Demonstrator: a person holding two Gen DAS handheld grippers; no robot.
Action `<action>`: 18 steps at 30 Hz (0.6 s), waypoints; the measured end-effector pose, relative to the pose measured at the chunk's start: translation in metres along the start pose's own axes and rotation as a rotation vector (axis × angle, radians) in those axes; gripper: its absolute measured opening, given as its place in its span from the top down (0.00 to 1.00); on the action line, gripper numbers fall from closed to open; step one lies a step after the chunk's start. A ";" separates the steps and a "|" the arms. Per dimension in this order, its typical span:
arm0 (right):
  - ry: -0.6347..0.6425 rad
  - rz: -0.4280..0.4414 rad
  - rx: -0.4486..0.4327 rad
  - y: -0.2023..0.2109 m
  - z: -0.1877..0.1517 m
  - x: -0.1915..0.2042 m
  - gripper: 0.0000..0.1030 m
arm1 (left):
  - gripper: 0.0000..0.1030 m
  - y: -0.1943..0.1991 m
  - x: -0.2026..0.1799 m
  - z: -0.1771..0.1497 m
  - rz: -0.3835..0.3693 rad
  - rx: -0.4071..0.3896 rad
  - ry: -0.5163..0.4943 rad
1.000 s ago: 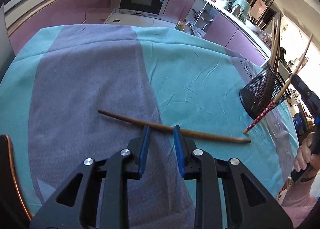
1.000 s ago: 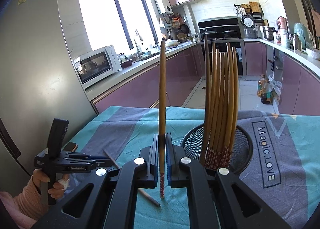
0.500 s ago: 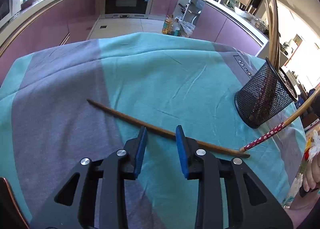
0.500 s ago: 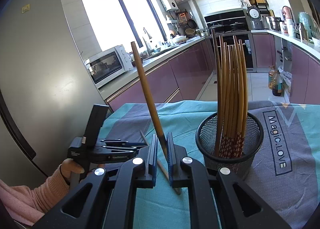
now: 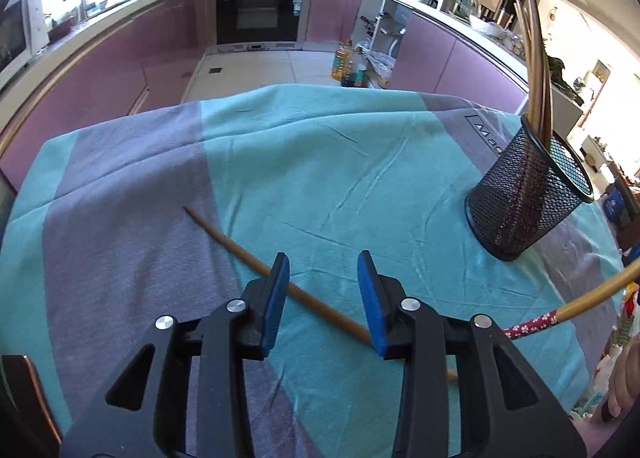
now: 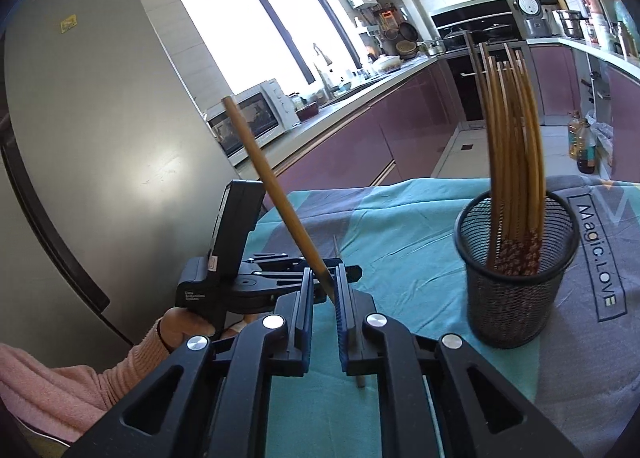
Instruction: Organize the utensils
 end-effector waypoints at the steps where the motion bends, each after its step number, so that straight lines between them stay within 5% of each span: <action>1: 0.003 0.004 0.001 -0.001 0.000 0.002 0.90 | 0.65 0.002 0.002 0.000 0.015 -0.003 0.009; 8: 0.002 -0.005 -0.003 0.003 -0.001 0.000 0.91 | 0.60 0.012 0.040 -0.003 0.162 -0.027 0.089; 18: 0.005 -0.007 -0.005 0.003 -0.002 0.003 0.91 | 0.47 -0.012 0.039 0.004 0.171 0.023 0.096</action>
Point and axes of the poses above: each gripper's, at about its wrist camera, not at the fingertips, and y roughly against the way its jaws point, x to its left, z to its top, the point moved 8 cm from there along -y, roughly the way its jaws point, and after that the axes turned 4 degrees about y, right-handed, at the moved point
